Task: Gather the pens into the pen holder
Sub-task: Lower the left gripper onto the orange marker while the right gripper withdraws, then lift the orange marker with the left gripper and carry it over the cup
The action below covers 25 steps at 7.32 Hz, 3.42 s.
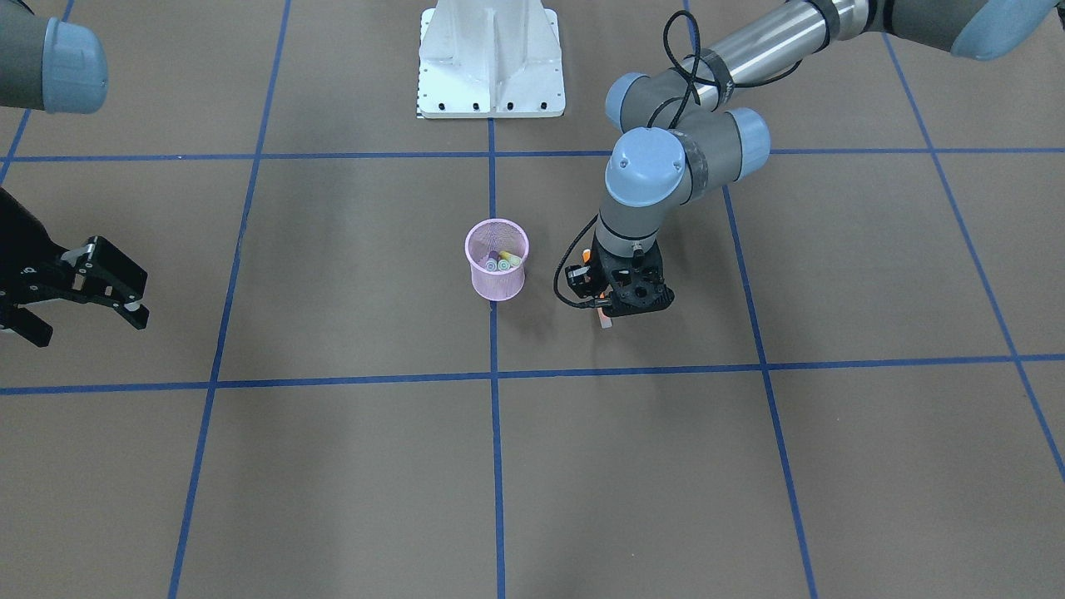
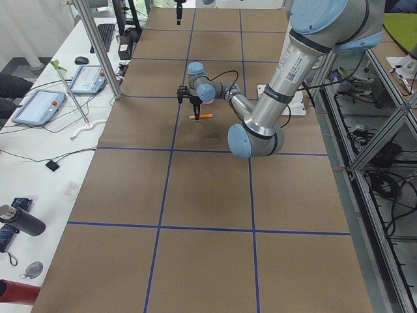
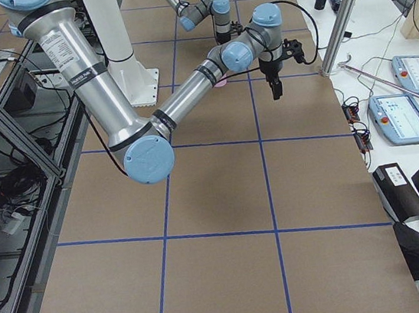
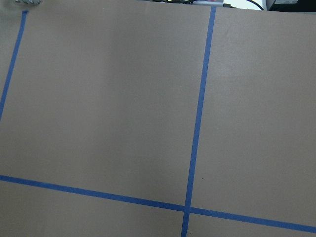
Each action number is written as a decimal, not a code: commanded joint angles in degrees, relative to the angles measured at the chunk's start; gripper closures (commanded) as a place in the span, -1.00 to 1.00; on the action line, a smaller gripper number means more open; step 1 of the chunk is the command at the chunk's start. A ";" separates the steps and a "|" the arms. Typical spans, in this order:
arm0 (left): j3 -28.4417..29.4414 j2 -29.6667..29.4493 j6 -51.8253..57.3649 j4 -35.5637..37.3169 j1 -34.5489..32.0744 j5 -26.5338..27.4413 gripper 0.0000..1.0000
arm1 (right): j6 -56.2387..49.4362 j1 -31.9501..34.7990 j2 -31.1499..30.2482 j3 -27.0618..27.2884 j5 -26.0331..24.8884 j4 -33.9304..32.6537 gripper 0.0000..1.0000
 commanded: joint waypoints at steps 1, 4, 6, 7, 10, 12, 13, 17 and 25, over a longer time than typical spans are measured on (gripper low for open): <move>0.20 -0.01 3.50 0.07 0.04 -0.11 0.15 | -0.03 0.00 -0.09 -0.08 0.00 0.00 -1.00; 0.29 -0.27 3.51 0.07 0.38 -0.11 0.15 | -0.03 0.00 -0.27 -0.08 -0.09 0.00 -1.00; 0.56 -0.36 3.51 -0.02 0.39 -0.11 0.15 | -0.03 0.00 -0.36 0.00 -0.09 0.09 -1.00; 0.64 -0.36 3.51 -0.02 0.39 -0.11 0.15 | -0.03 0.00 -0.36 0.00 -0.09 0.09 -1.00; 0.64 -0.36 3.51 0.07 0.39 -0.11 0.61 | -0.03 0.00 -0.44 0.00 -0.09 0.09 -1.00; -1.88 -0.28 3.43 0.15 0.04 0.06 1.00 | -0.03 0.00 -0.44 0.09 -0.09 0.09 -1.00; -5.91 -0.27 3.51 0.07 -0.92 0.50 1.00 | -0.03 0.00 -0.44 0.09 -0.09 0.09 -1.00; -19.83 0.69 8.70 -12.44 -1.20 6.55 1.00 | -0.21 0.09 -0.53 0.00 -0.09 0.09 -1.00; -6.57 2.89 19.77 -49.67 6.88 26.41 1.00 | -2.67 0.79 -1.06 -0.17 0.18 0.09 -1.00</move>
